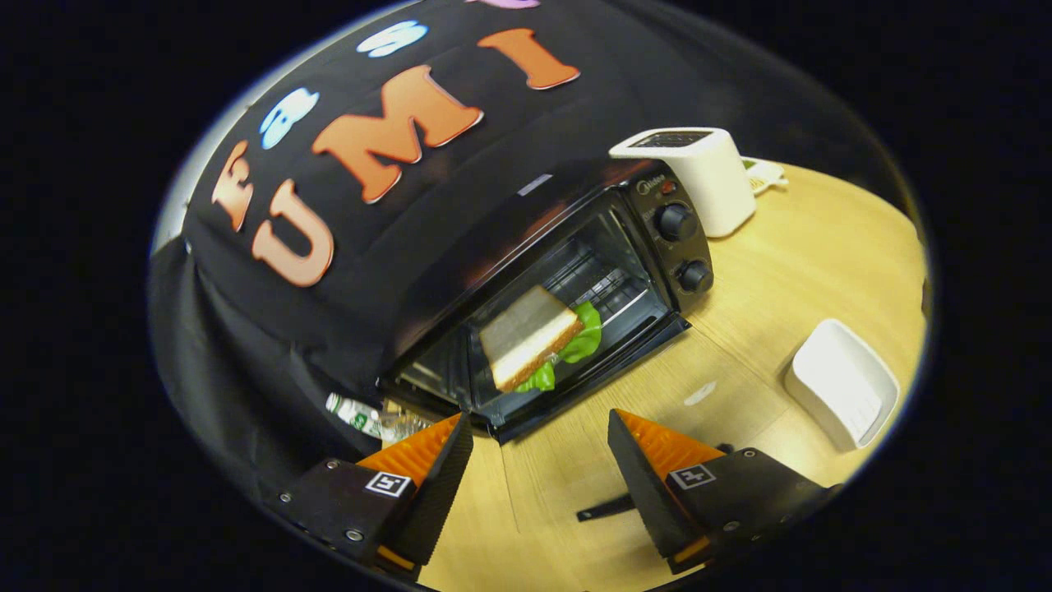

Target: Open the toaster oven, put the food inside, and close the toaster oven door.

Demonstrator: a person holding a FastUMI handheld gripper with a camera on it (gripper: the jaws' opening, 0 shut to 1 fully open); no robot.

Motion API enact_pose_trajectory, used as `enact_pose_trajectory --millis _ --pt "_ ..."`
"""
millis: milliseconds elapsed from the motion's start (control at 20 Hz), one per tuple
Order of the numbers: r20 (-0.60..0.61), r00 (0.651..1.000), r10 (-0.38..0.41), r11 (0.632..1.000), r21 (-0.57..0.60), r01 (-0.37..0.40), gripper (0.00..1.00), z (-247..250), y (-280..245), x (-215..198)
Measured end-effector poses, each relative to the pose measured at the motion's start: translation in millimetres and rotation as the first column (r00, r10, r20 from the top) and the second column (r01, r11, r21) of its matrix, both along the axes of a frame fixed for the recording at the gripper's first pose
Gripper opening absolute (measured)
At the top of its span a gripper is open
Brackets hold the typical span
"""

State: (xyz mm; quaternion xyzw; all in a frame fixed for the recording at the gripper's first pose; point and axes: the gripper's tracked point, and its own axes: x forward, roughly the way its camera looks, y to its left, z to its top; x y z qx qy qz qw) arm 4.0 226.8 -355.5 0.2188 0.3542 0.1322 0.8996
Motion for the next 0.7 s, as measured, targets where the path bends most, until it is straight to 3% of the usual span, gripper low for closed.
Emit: enact_pose_trajectory --millis 300,700 --pt "0.055 0.985 0.164 0.947 -0.287 -0.142 0.98 -13 -39 -51" --pt "-0.059 0.965 0.256 0.841 -0.478 -0.252 0.99 -81 -57 -88"
